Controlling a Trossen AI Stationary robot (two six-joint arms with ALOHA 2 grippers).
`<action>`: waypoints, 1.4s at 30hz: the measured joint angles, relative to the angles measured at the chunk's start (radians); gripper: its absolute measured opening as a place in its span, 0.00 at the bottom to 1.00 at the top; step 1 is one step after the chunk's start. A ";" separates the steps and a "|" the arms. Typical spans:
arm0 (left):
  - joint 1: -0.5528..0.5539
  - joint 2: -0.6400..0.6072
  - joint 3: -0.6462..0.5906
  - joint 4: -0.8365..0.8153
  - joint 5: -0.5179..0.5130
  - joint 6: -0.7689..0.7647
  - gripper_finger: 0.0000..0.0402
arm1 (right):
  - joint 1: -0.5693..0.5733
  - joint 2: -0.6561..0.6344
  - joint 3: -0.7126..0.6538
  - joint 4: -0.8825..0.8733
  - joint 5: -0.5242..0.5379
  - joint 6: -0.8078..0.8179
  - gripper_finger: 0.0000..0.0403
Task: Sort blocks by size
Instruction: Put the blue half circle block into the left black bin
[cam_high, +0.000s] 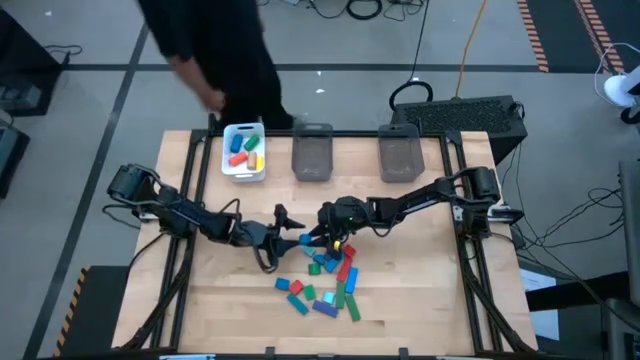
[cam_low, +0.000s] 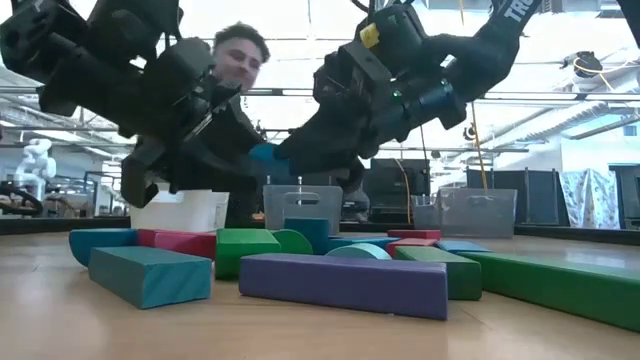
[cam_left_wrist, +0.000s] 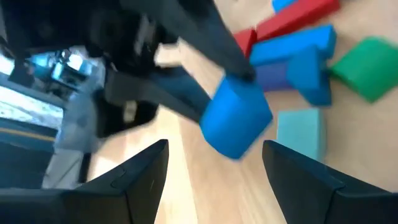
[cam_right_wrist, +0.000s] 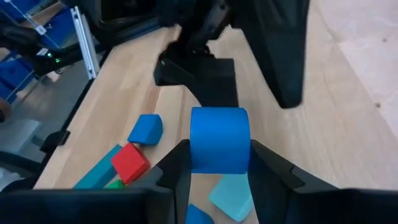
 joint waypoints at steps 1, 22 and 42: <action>-0.001 0.000 0.004 0.009 0.001 0.004 0.65 | -0.001 0.000 0.000 0.000 -0.005 0.000 0.28; -0.008 0.000 0.055 -0.007 0.064 0.019 0.26 | -0.003 0.000 0.000 0.044 -0.013 0.030 0.30; 0.148 -0.126 0.073 -0.027 -0.161 -0.001 0.24 | 0.019 -0.193 0.000 -0.367 0.256 -0.039 0.46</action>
